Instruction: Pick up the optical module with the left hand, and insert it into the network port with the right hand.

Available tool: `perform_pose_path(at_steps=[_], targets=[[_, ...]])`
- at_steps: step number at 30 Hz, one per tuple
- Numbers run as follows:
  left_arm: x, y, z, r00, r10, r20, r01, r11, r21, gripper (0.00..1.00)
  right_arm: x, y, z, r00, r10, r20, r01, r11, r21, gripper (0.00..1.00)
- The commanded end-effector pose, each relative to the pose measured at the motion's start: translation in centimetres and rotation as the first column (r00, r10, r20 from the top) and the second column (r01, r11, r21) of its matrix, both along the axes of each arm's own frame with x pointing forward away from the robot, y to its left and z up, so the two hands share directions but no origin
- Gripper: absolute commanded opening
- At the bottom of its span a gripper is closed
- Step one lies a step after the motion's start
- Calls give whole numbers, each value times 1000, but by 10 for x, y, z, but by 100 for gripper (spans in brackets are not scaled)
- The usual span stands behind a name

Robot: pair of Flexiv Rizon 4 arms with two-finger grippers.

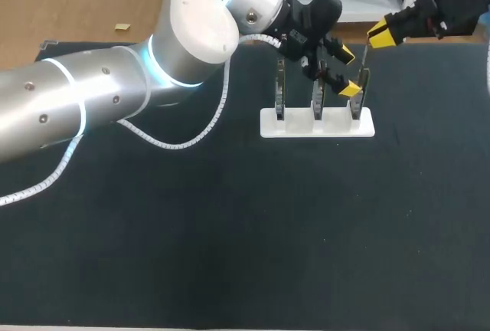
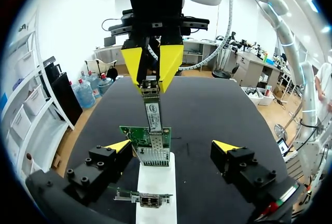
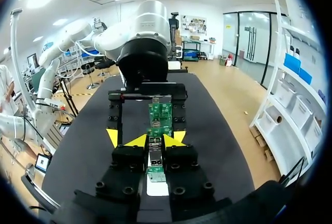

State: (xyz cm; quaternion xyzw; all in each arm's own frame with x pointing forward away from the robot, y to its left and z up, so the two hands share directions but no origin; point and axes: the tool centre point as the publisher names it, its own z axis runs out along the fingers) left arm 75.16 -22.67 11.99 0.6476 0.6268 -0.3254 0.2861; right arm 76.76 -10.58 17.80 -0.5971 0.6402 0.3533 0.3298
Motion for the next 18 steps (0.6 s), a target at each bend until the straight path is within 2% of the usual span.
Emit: perform_pose_path(at_steps=[1,18], targets=[[2,-1,1,1000,-3,-4,3,1000,6,100,-4,0,-1,1000,-8,3,8,1000,-5,0],[2,-1,1,1000,-3,-4,3,1000,6,100,-3,0,-3,1000,-9,-7,9,1000,1,0]])
